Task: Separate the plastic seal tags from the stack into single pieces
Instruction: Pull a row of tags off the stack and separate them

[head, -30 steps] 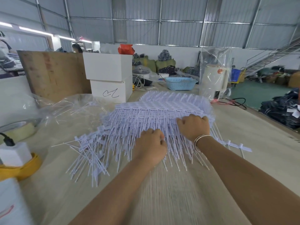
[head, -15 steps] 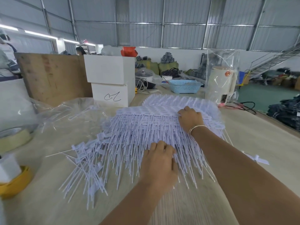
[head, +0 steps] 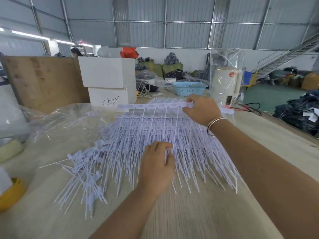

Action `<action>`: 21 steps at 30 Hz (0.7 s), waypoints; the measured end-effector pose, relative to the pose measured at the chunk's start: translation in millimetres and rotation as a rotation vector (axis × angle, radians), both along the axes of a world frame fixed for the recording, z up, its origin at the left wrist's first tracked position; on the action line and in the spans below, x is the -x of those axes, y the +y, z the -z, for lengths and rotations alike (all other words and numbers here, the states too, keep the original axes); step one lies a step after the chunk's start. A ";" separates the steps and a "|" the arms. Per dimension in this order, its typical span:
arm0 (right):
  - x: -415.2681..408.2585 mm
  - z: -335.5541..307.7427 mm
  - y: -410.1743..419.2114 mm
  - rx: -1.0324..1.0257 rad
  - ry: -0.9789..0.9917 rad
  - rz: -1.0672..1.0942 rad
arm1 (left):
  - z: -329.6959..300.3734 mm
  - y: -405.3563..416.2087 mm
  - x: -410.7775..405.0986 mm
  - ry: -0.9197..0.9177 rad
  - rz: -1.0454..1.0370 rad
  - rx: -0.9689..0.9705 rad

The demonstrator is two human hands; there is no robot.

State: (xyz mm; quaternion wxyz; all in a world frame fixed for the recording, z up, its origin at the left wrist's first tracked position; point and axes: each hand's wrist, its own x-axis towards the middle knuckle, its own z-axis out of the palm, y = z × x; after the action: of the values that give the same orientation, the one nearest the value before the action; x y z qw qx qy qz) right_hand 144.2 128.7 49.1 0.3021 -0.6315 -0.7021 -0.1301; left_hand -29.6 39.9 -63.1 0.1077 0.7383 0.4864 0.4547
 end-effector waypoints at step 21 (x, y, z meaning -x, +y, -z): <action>-1.9 81.7 -121.4 0.229 0.134 -0.282 | -14.5 -11.1 -11.5 0.352 0.242 -0.131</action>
State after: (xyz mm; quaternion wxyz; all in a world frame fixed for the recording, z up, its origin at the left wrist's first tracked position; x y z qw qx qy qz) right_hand 146.1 7.2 -32.6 0.2895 -0.5645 -0.7721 0.0368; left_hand -18.2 28.9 -48.6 0.0267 0.8646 0.3752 0.3332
